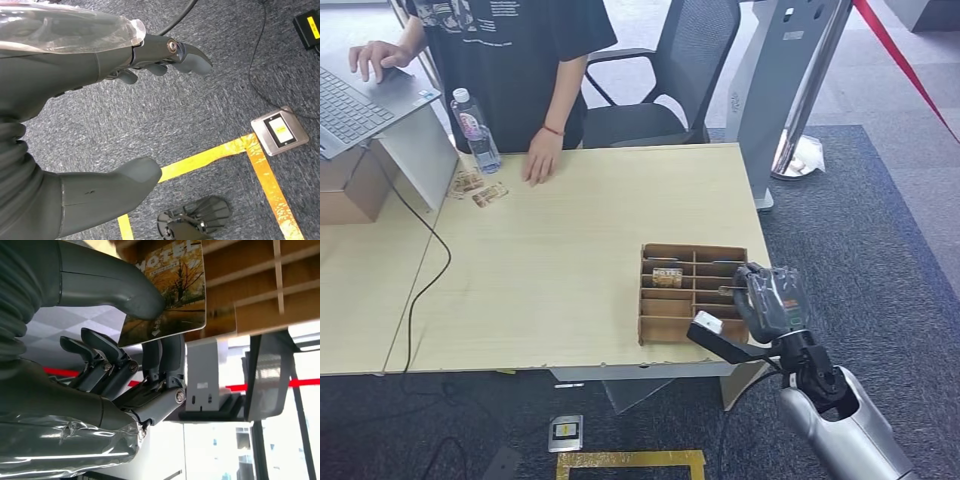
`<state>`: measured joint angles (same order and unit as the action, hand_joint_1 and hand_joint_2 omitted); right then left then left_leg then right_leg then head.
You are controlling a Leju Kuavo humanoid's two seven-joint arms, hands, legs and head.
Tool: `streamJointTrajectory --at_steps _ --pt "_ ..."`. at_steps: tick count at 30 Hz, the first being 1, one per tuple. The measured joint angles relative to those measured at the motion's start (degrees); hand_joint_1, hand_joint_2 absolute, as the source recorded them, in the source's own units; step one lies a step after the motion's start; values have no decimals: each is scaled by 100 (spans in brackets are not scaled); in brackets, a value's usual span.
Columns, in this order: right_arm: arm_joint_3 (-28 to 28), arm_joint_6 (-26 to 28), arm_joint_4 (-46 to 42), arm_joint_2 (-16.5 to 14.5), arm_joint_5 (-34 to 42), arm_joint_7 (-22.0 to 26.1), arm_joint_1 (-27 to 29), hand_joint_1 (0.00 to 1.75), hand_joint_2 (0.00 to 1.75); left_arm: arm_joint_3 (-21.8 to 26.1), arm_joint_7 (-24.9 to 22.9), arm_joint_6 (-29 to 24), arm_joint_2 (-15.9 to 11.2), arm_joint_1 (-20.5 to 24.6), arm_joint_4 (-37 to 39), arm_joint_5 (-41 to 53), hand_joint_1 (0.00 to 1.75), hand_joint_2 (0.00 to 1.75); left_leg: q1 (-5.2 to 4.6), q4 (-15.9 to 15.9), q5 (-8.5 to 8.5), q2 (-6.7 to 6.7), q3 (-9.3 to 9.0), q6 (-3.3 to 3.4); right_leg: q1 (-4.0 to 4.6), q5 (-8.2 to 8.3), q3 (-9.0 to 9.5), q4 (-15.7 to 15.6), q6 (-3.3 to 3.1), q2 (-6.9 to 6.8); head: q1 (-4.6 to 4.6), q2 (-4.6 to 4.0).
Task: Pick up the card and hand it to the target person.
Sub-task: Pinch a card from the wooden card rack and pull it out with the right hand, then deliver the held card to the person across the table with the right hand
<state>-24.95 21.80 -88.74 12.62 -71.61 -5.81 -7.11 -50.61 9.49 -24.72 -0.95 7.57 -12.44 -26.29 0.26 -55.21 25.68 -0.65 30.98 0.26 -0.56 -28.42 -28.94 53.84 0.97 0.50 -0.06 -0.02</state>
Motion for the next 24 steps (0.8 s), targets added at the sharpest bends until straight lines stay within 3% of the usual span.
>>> streamJointTrajectory --at_steps 7,15,24 --pt "323 -285 -899 275 386 98 46 175 175 1 10 9 -19 -3 1 -2 0 175 -1 -1 0 1 -2 0 -1 0 0 0 0 2 -1 0" --pt "653 -818 -1831 639 844 -128 80 175 175 1 51 0 -28 -8 1 -44 0 175 -2 -1 0 1 -1 0 -2 0 0 0 0 1 0 0" --pt "860 -520 -2302 742 910 7 119 175 175 1 30 4 -32 -6 0 7 0 175 -1 0 0 0 0 0 0 0 2 0 0 0 0 0"
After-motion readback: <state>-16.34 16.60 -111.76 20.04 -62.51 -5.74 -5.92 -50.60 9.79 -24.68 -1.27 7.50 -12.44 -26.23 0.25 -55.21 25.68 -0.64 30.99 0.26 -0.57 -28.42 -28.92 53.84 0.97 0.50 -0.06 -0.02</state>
